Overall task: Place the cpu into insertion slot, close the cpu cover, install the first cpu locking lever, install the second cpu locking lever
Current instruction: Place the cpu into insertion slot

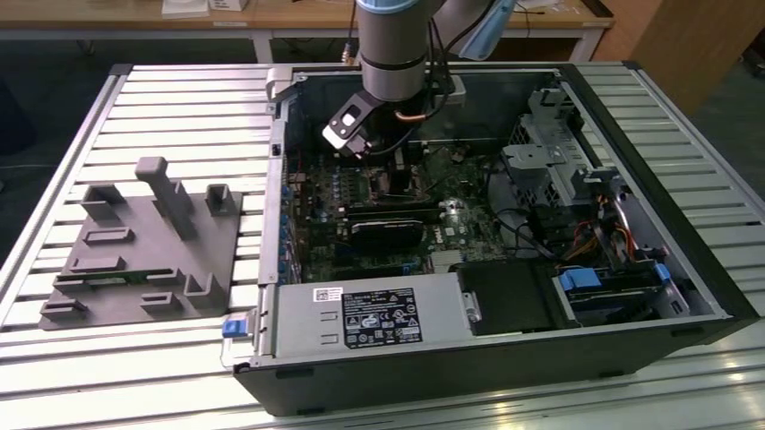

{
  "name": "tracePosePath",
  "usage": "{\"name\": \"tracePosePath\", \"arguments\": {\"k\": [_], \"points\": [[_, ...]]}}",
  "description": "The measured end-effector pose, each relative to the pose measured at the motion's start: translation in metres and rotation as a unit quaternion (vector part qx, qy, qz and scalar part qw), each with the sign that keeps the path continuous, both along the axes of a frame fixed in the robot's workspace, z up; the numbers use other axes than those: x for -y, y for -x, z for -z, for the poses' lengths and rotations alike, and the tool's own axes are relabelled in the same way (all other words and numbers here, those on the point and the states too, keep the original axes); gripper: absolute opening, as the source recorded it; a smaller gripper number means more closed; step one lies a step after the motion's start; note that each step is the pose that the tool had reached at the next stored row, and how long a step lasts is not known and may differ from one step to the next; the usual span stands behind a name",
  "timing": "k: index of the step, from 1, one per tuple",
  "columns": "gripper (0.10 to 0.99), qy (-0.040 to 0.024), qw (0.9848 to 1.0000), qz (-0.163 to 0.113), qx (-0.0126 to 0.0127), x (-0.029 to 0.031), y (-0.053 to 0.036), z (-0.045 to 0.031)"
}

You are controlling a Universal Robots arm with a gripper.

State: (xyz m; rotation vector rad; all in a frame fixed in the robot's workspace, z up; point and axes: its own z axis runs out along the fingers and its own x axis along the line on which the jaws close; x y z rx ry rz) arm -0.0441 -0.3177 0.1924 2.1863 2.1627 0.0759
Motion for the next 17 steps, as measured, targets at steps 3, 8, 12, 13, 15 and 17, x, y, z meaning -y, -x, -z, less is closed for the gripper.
{"name": "tracePosePath", "arguments": {"k": [3, 8, 12, 13, 15, 17], "points": [[0.537, -0.0001, 1.0000, 0.000, 0.0001, 0.0000, 0.0000, 0.0001], [0.553, -0.0004, 1.0000, 0.000, 0.0003, -0.0001, -0.0001, 0.0004], [0.612, -0.0002, 1.0000, 0.000, 0.0002, 0.0000, 0.0000, 0.0003], [0.612, -0.0002, 1.0000, 0.000, 0.0001, 0.0000, 0.0000, 0.0003], [0.612, -0.0001, 1.0000, 0.000, 0.0001, 0.0000, 0.0000, -0.0010], [0.612, -0.0002, 1.0000, 0.000, 0.0001, 0.0000, 0.0000, -0.0044]]}}
